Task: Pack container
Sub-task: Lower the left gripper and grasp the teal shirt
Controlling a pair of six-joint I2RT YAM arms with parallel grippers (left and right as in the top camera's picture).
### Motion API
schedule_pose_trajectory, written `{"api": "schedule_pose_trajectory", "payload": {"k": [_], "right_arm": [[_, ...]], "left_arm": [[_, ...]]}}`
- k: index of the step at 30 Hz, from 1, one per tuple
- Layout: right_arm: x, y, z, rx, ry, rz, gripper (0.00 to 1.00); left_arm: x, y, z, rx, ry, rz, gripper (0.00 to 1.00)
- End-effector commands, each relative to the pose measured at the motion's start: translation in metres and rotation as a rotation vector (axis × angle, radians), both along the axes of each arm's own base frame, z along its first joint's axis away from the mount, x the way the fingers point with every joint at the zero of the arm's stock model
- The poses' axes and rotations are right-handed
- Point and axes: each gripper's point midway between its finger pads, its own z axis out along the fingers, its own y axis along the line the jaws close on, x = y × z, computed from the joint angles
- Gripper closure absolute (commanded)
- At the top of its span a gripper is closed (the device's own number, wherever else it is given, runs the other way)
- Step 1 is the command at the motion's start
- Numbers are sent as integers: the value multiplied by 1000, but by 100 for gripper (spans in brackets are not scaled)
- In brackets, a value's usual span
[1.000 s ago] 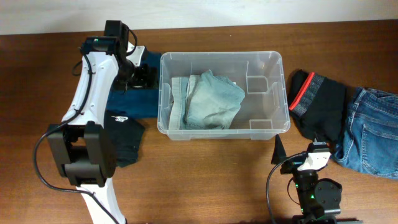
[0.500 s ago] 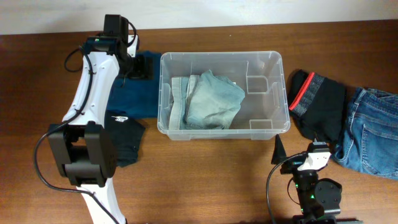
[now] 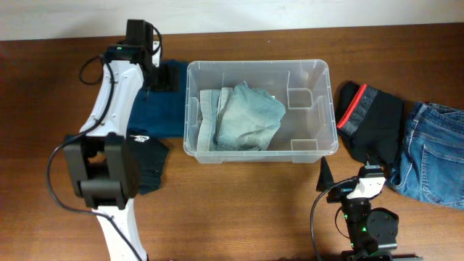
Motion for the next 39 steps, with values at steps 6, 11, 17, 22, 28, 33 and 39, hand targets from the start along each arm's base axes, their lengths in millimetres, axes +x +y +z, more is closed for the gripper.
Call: {"api": "schedule_pose_trajectory", "payload": {"k": [6,11,17,22,28,33,39], "right_arm": [[0,2,-2,-7,3,12,2],[0,2,-2,-7,3,12,1],[0,2,-2,-7,3,12,2],[0,2,-2,-7,3,12,2],[0,2,-2,-7,3,12,2],[0,2,-2,-7,3,12,2],[0,2,-2,-7,2,12,2]], "left_arm": [[-10,17,-71,28,149,25,1],[-20,18,-115,42,239,-4,1],[-29,19,-139,46,295,-5,1],[-32,19,-138,51,310,-29,22],[-41,19,-138,68,347,-111,46],[-43,19,-138,68,355,-111,95],[-43,19,-138,68,357,-111,99]]}}
